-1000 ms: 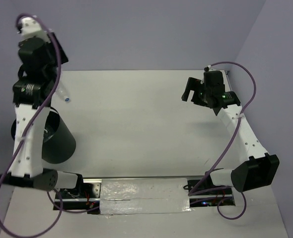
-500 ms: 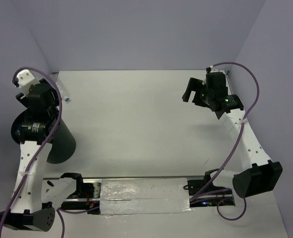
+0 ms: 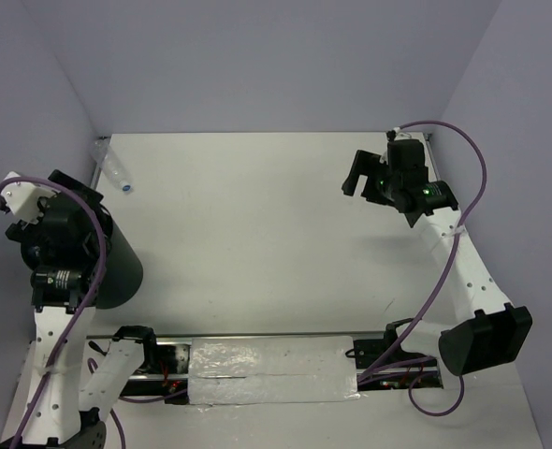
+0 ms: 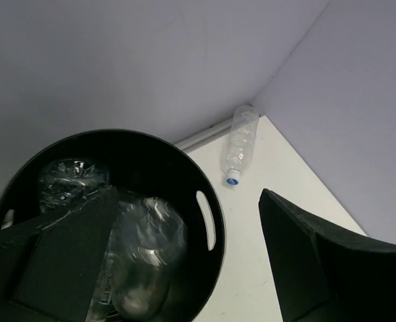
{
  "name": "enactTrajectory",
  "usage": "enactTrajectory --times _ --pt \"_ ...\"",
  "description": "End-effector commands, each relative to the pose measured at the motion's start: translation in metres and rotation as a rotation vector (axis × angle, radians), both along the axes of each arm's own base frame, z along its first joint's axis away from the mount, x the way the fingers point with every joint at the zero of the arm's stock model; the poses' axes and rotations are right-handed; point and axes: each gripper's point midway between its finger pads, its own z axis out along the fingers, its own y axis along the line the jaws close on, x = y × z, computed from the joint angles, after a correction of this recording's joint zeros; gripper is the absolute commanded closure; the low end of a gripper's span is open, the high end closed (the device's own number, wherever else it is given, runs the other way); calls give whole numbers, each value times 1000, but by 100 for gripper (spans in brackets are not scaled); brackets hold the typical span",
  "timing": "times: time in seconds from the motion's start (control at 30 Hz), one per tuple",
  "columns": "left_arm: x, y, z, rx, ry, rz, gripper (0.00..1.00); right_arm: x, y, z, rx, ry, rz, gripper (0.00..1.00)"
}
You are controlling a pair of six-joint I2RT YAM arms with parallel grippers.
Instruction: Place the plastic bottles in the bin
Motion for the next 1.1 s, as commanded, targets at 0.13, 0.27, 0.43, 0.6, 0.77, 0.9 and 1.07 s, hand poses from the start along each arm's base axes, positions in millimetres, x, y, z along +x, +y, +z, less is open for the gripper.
enactTrajectory --times 0.13,0.27,0.43,0.6,0.77,0.9,1.07 --pt "0 6 58 101 -133 7 1 -1 4 5 10 -37 18 0" --pt "37 0 104 121 -88 -49 1 0 5 5 21 -41 16 0" --pt "127 -2 84 18 146 -22 1 0 8 -2 35 -25 19 0" --pt "211 7 54 -68 257 -55 1 -2 5 -3 26 -25 12 0" --pt "268 35 18 -145 213 -78 1 1 5 -11 9 -3 13 0" --pt "290 55 -37 -214 307 -59 1 7 5 -20 -1 22 11 0" --pt "304 62 -100 -198 458 -49 1 12 7 -35 -3 62 14 0"
